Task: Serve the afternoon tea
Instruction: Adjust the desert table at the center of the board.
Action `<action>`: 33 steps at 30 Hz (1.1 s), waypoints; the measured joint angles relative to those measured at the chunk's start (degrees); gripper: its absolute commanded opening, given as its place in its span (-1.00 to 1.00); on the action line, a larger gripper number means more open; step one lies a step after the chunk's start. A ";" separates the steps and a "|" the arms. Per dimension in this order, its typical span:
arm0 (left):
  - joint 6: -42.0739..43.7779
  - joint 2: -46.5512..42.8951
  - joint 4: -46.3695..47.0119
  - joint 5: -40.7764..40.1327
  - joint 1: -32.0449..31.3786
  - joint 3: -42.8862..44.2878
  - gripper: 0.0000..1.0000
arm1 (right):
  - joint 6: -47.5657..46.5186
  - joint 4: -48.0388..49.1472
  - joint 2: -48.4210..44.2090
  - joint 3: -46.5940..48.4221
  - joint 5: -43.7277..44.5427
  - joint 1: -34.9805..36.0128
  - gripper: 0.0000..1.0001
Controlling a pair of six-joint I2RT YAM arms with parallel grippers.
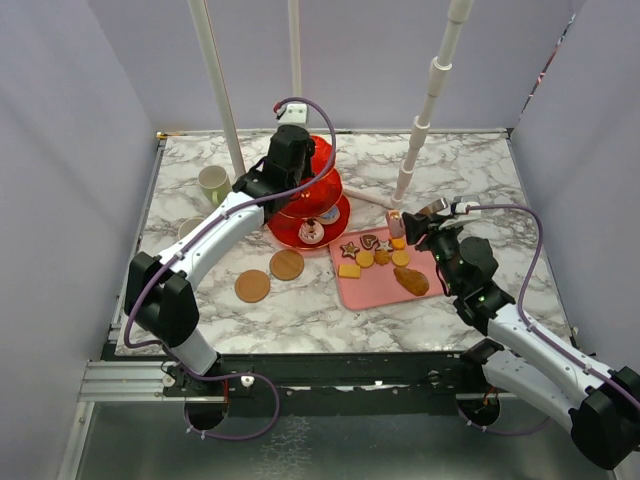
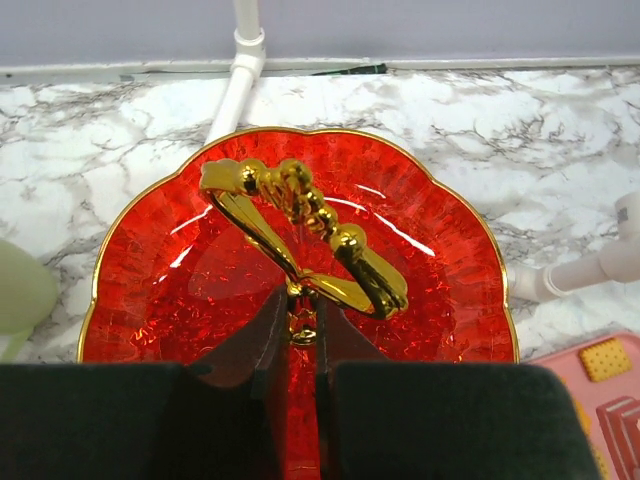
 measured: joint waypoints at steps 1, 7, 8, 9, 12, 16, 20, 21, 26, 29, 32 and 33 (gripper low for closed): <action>-0.63 0.00 -0.15 -0.74 -0.13 -0.13 -1.00 | -0.02 0.00 0.02 0.00 -0.13 0.00 -0.45; -4.13 -0.15 0.52 -3.56 -0.85 -1.11 -0.10 | 0.00 0.02 0.09 0.68 -0.85 0.00 -0.44; -4.48 -0.39 1.01 -3.50 -0.96 -1.57 0.06 | -0.02 0.04 0.09 0.85 -1.03 0.00 -0.44; -5.07 -0.61 1.29 -3.30 -0.98 -1.99 0.17 | 0.00 0.04 0.11 0.85 -1.05 0.00 -0.44; -4.20 -1.64 1.99 -1.09 -1.07 -3.04 0.46 | -0.02 0.00 0.17 0.85 -1.18 0.00 -0.44; 0.07 -3.85 2.10 3.32 -1.05 -4.13 0.65 | -0.02 -0.02 0.17 0.87 -1.25 0.00 -0.44; 7.34 -7.21 2.10 8.35 -0.52 -5.60 0.70 | -0.02 -0.04 0.17 0.90 -1.38 0.00 -0.44; 8.81 -7.69 2.10 9.33 -0.33 -5.68 0.69 | -0.02 -0.02 0.17 0.90 -1.38 0.00 -0.44; 15.45 -8.28 1.97 16.17 3.41 -5.03 0.57 | 0.00 -0.02 0.17 0.90 -1.40 0.00 -0.44; 17.49 -6.71 1.29 19.98 6.10 -3.39 0.50 | 0.00 -0.04 0.17 0.90 -1.40 -0.02 -0.44; 19.50 -3.76 -0.13 25.38 8.76 -0.83 0.44 | 0.00 -0.28 0.09 0.90 -1.40 -0.02 -0.44; 20.02 -3.02 -0.55 27.19 9.53 -0.35 0.41 | 0.00 -0.55 0.02 0.90 -1.40 -0.02 -0.44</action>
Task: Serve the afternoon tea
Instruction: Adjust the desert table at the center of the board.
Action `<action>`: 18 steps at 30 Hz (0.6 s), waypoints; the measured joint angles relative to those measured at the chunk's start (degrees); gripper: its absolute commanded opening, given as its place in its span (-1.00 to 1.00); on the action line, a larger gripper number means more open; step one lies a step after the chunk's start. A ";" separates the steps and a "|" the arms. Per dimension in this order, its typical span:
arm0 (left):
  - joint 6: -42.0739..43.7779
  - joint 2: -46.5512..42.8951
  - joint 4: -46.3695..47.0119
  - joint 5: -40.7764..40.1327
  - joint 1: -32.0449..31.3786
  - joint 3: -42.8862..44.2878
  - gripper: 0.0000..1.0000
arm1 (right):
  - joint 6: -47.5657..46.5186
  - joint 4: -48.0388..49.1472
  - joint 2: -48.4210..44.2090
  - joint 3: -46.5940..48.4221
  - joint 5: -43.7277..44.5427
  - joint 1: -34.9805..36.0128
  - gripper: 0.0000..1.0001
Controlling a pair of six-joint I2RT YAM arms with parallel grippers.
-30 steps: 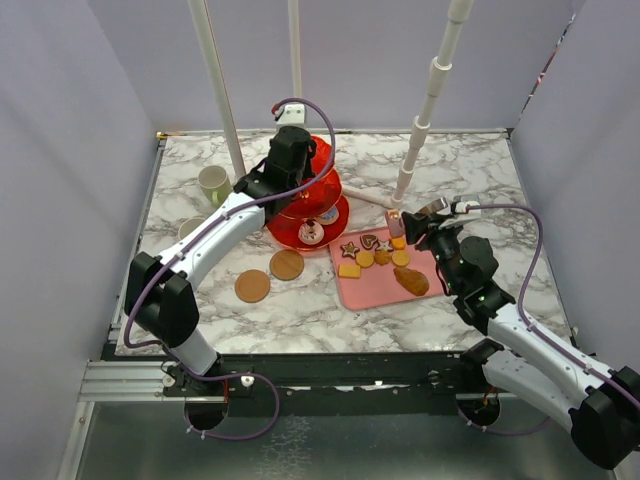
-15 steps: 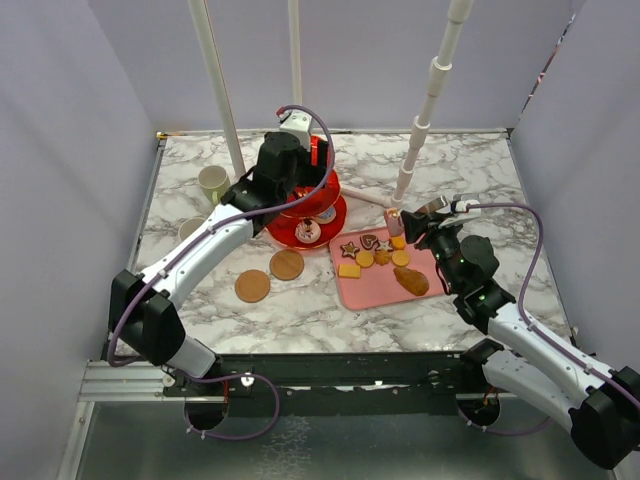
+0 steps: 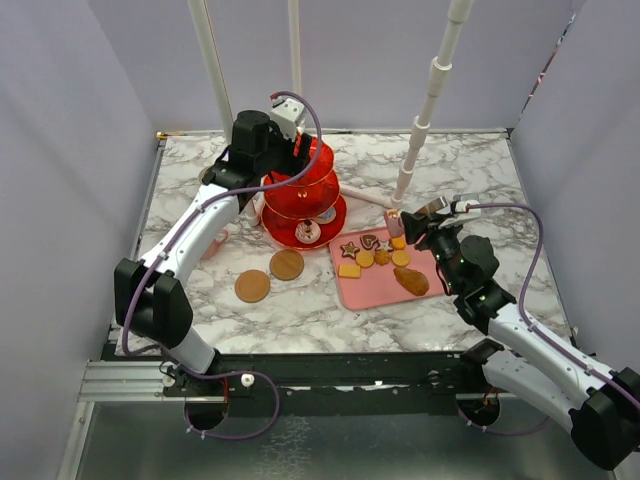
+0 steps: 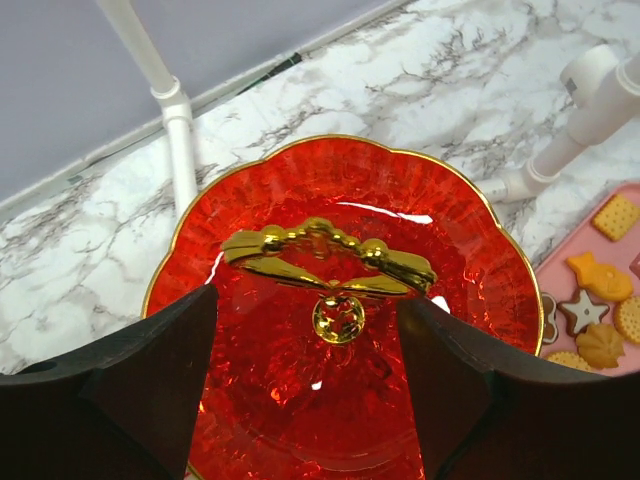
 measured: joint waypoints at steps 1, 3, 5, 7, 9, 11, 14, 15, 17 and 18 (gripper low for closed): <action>0.48 0.83 -0.33 2.19 0.74 0.42 0.36 | 0.00 -0.22 -0.13 0.00 0.00 0.02 -0.44; 1.31 2.21 -1.11 5.88 1.75 1.09 0.23 | 0.02 -0.66 -0.44 0.00 0.00 0.02 -0.44; 1.99 3.50 -2.27 9.49 2.29 1.95 0.04 | 0.04 -0.81 -0.70 0.00 0.00 0.02 -0.44; 2.62 4.61 -3.10 12.46 2.40 2.80 -0.23 | 0.09 -0.96 -0.85 0.00 0.02 0.02 -0.44; 3.10 5.51 -3.45 14.82 2.47 3.52 -0.48 | 0.17 -0.98 -0.92 0.00 0.02 0.02 -0.44; 3.28 6.16 -3.54 16.31 2.60 4.24 -0.80 | 0.37 -0.96 -0.94 0.00 0.04 0.02 -0.44; 2.80 6.80 -3.87 17.09 2.73 5.33 -1.00 | 0.57 -0.98 -0.94 0.00 0.04 0.02 -0.44; 2.49 7.02 -3.91 17.03 2.73 5.62 -1.00 | 0.61 -0.98 -0.94 0.00 0.04 0.02 -0.44; 1.01 7.80 -3.91 15.89 2.86 6.51 -1.00 | 0.83 -0.98 -1.01 0.00 0.07 0.02 -0.44; 0.00 8.04 -3.76 15.08 2.78 6.73 -1.00 | 0.94 -0.98 -1.03 0.00 0.07 0.02 -0.44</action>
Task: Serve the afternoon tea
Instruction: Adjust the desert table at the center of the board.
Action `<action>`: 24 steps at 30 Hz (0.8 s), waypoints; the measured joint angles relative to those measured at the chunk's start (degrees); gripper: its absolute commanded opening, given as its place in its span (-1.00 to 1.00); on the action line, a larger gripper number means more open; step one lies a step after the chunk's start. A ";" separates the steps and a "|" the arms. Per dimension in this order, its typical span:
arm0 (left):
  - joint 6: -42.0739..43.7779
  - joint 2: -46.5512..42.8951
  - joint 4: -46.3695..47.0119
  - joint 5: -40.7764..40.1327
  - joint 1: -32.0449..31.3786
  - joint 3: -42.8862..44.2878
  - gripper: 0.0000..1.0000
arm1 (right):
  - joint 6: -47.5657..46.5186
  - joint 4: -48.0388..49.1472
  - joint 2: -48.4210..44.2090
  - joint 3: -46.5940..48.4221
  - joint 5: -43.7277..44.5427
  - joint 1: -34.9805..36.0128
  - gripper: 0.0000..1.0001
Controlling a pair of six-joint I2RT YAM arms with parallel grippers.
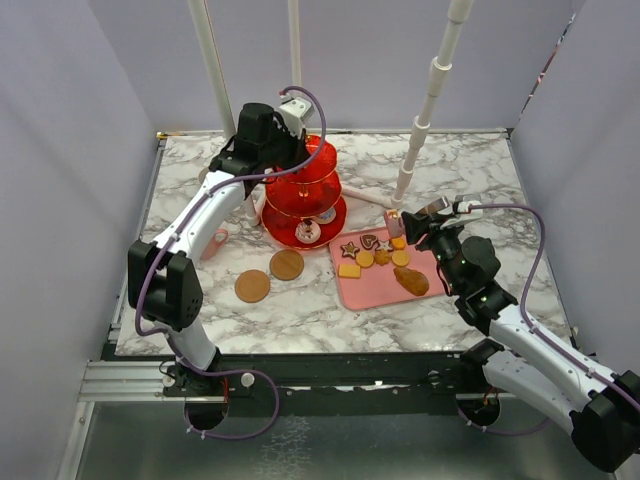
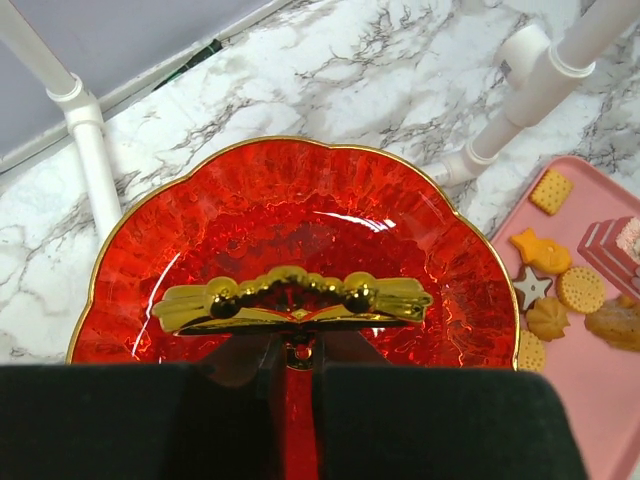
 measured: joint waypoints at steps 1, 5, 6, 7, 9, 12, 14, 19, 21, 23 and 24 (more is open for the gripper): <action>-0.59 0.04 0.00 -0.79 -0.13 0.04 -1.00 | 0.07 0.02 -0.02 0.00 0.00 0.00 -0.44; -4.07 -0.42 1.31 -5.64 -1.53 -0.68 -1.00 | 0.15 0.04 -0.11 0.00 0.00 -0.02 -0.44; -5.31 -0.83 1.68 -7.69 -2.10 -1.22 -1.00 | 0.20 0.04 -0.11 0.00 -0.02 0.00 -0.44; -6.16 -1.18 1.88 -9.20 -2.54 -1.55 -1.00 | 0.24 0.04 -0.11 0.00 -0.02 0.00 -0.44; -8.44 -1.99 2.36 -14.14 -3.91 -2.45 -1.00 | 0.28 0.07 -0.11 0.00 -0.02 0.00 -0.44; -11.50 -2.99 2.62 -22.49 -7.04 -3.30 -1.00 | 0.28 0.07 -0.11 0.00 -0.04 0.00 -0.44; -13.25 -3.19 2.97 -28.63 -9.62 -3.34 -1.00 | 0.28 0.09 -0.09 0.00 -0.04 0.00 -0.44; -16.59 -3.19 3.96 -38.62 -13.73 -3.34 -0.99 | 0.24 0.07 -0.04 0.02 -0.07 0.00 -0.44; -18.34 -3.06 4.13 -41.51 -14.78 -3.34 -0.91 | 0.20 0.07 -0.04 0.13 -0.33 -0.02 -0.44; -19.76 -2.86 4.13 -43.47 -15.08 -3.45 -0.84 | 0.13 0.07 0.17 0.46 -0.92 0.00 -0.44; -20.79 -2.86 4.24 -44.50 -15.06 -3.82 -0.83 | 0.09 0.07 0.39 0.76 -1.27 0.00 -0.44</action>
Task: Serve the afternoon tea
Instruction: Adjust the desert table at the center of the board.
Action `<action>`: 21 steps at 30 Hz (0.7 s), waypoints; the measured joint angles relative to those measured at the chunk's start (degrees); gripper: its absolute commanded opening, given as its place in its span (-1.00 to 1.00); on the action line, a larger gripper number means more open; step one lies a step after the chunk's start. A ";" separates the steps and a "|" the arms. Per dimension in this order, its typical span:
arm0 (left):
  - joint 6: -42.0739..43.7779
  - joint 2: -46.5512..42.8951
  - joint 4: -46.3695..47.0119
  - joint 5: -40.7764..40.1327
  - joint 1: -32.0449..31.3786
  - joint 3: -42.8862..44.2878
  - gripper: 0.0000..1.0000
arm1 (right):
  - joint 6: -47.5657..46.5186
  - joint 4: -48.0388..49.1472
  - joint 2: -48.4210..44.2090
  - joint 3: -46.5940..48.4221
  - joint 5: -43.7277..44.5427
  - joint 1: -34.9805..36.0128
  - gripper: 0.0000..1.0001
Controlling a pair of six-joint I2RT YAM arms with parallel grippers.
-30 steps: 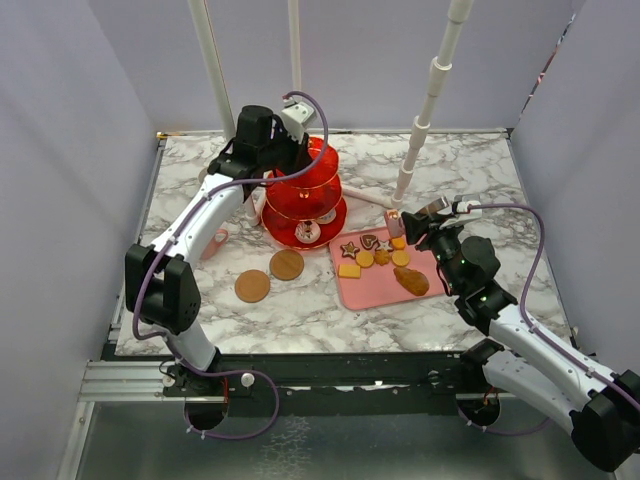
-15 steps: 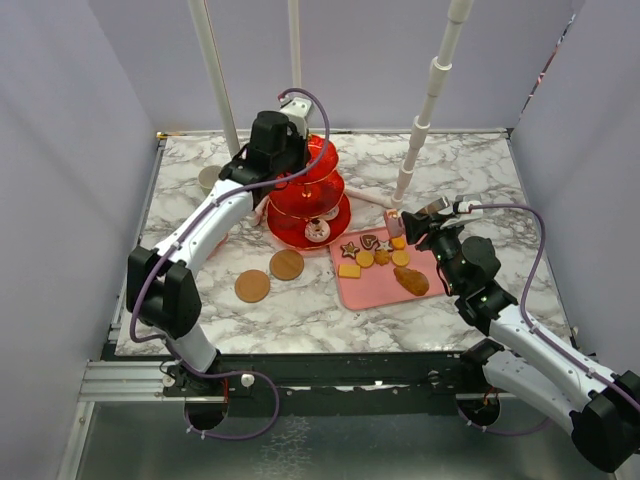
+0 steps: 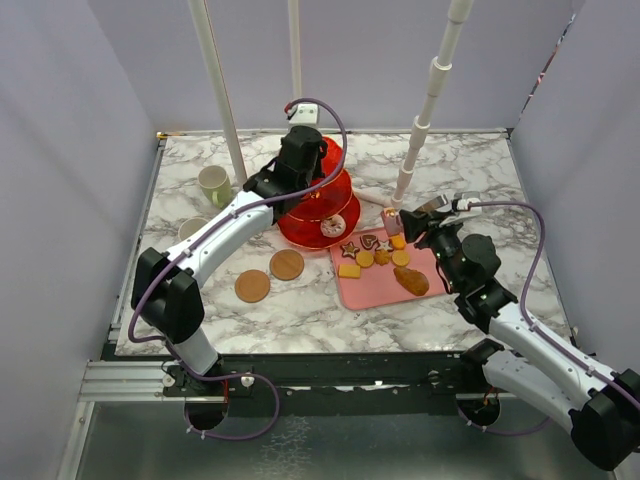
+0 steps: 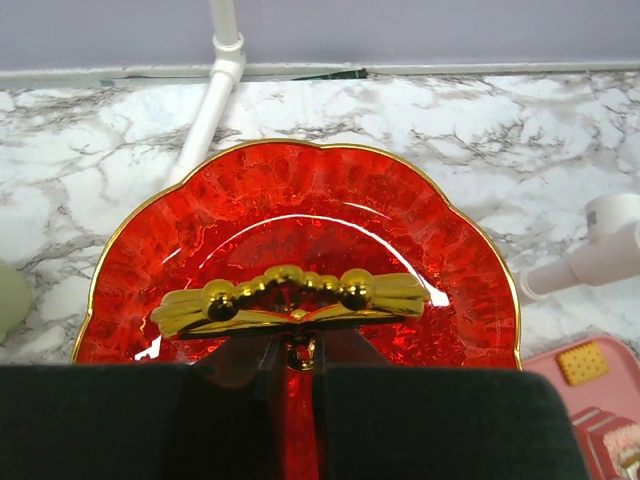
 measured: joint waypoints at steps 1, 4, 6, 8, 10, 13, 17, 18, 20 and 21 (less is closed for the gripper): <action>-0.72 0.00 -0.02 -1.01 0.07 -0.37 -0.83 | 0.00 0.09 0.26 0.26 -0.33 0.00 -0.44; -2.54 0.00 0.26 -3.37 0.31 -1.07 -0.83 | 0.59 0.50 1.29 0.79 -1.60 0.00 -0.46; -3.34 0.00 0.35 -4.59 0.44 -1.16 -0.87 | 1.31 0.90 2.58 1.09 -2.56 0.00 -0.46; -3.76 0.00 0.31 -5.66 0.42 -1.27 -0.89 | 1.99 1.49 4.22 1.25 -3.52 0.22 -0.46; -3.80 -0.02 0.22 -6.60 0.35 -1.40 -0.85 | 2.36 1.79 6.16 1.64 -4.13 1.09 -0.45; -3.96 -0.37 0.28 -7.82 0.28 -2.14 -0.42 | 2.36 2.47 9.05 3.02 -5.09 2.84 -0.45; -4.59 -1.51 0.96 -8.04 0.28 -3.74 0.03 | 2.25 4.46 12.26 4.90 -6.01 5.73 -0.45; -4.42 -2.03 1.27 -7.98 0.24 -4.35 0.18 | 2.08 5.18 13.11 5.27 -6.10 6.34 -0.45; -4.04 -2.80 1.57 -7.54 0.17 -5.14 0.38 | 1.79 6.32 14.80 5.90 -6.14 7.58 -0.45; -3.39 -3.19 1.84 -7.06 0.13 -5.49 0.50 | 1.64 6.80 15.61 6.10 -6.12 8.20 -0.45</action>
